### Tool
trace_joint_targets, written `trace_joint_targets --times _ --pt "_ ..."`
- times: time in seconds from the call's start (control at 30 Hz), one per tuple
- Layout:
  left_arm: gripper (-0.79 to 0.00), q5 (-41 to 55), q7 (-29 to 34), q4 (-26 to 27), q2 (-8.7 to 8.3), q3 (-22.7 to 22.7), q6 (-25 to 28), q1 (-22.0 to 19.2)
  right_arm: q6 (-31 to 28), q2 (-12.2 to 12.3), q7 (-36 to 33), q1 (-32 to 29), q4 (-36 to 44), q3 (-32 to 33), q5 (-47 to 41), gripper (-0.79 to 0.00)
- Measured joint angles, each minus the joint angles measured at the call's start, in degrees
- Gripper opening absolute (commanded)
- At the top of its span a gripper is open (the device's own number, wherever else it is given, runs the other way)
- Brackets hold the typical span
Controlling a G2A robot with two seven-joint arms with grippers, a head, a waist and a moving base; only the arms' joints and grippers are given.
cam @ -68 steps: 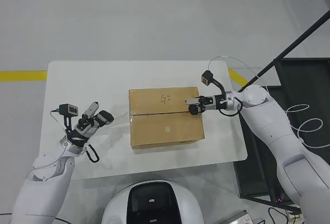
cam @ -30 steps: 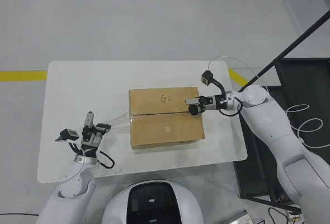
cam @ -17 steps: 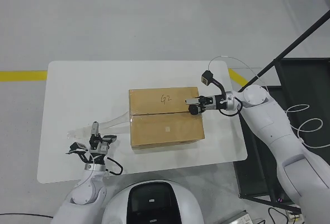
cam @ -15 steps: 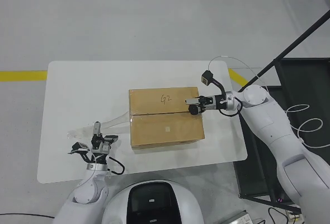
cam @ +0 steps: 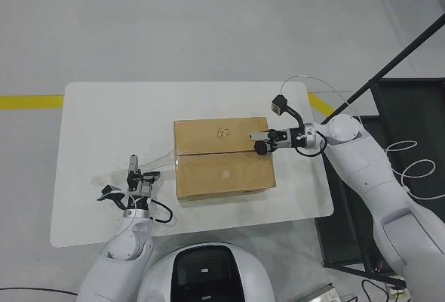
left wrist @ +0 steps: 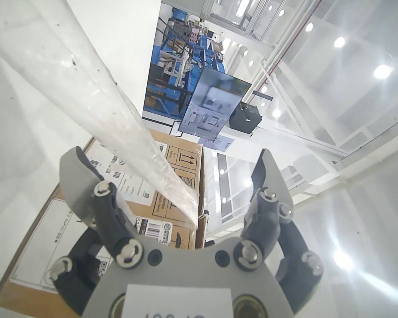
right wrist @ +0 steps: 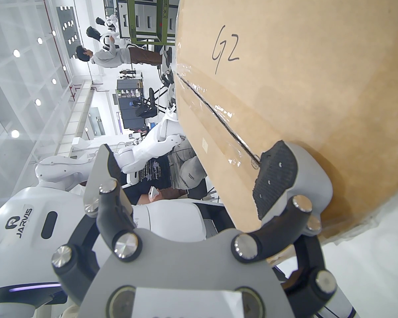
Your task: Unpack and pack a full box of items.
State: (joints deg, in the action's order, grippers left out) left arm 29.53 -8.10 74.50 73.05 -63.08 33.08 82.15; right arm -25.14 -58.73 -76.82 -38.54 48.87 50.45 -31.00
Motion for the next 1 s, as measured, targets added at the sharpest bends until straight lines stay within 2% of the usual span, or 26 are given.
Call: trace_joint_targets --times 0.17,0.3,0.37,0.4,0.53,0.7,1.0 --pt "-0.28 -0.4 0.3 -0.3 0.3 -0.8 0.3 0.2 0.0 0.0 0.0 0.0 0.0 0.0 0.0 0.0" --pt "-0.206 -1.0 0.5 0.2 0.45 -1.6 0.5 1.2 0.0 0.0 0.0 0.0 0.0 0.0 0.0 0.0" --pt "-0.197 -1.3 0.5 0.5 0.52 -1.8 0.5 1.7 0.0 0.0 0.0 0.0 0.0 0.0 0.0 0.0" --pt "-0.219 -1.4 0.5 0.7 0.58 -2.0 0.4 1.9 0.0 0.0 0.0 0.0 0.0 0.0 0.0 0.0" --pt "-0.403 -1.5 0.8 1.0 0.78 -2.5 0.2 2.4 0.0 0.0 0.0 0.0 0.0 0.0 0.0 0.0" --pt "-0.785 -2.4 1.0 1.2 1.06 -3.1 0.2 2.8 0.0 0.0 0.0 0.0 0.0 0.0 0.0 0.0" --pt "-0.785 -3.9 1.1 1.5 1.57 -4.0 -0.4 2.7 0.0 0.0 0.0 0.0 0.0 0.0 0.0 0.0"
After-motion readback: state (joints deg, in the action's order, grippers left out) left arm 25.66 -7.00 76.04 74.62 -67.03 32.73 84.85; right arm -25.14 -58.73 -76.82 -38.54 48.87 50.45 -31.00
